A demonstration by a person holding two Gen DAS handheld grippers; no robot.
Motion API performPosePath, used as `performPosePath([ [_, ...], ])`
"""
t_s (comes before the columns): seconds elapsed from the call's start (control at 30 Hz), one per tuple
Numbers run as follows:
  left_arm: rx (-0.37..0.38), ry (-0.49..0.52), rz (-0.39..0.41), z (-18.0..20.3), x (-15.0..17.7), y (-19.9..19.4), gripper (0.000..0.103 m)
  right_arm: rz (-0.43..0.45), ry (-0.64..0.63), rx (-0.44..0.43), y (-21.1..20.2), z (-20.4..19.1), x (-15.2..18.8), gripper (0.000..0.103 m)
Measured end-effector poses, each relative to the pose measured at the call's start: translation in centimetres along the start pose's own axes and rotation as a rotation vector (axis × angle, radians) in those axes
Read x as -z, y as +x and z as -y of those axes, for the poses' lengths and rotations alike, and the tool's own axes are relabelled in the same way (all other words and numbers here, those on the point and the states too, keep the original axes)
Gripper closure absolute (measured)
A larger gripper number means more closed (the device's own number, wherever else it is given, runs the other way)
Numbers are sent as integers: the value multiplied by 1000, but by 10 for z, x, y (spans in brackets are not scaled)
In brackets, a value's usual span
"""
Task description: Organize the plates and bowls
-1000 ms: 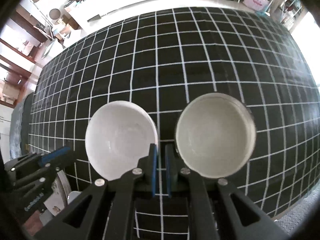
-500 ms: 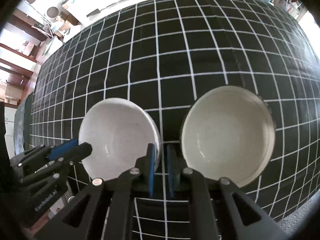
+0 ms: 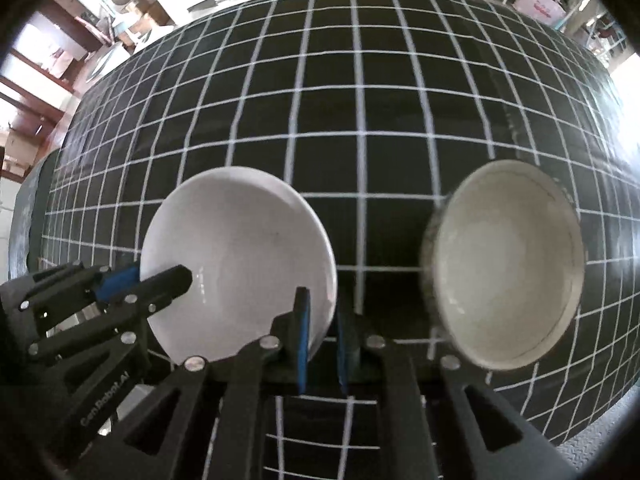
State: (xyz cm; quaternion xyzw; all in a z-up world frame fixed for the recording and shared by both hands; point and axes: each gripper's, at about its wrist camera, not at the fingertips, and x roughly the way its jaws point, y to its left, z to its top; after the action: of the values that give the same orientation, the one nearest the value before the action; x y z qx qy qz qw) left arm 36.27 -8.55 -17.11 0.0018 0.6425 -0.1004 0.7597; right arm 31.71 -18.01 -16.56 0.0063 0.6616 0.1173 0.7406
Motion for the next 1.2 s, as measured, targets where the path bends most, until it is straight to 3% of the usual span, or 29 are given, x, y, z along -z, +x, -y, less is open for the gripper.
performPosePath([
  [0.47,8,-88,-1,-67,52,-8,90,-27,-65,-6,14,-62,16,88],
  [0.73,17,-108,16,-60,47,-12,90,-10,-23,2,14,-77,7,88],
  [0.97,15,-112,87,-56,50,-59,90,40,-24,3,-18,-92,4,88],
  [1.2,11,-103,158,-45,82,-105,90,99,-50,14,-62,-106,33,88],
])
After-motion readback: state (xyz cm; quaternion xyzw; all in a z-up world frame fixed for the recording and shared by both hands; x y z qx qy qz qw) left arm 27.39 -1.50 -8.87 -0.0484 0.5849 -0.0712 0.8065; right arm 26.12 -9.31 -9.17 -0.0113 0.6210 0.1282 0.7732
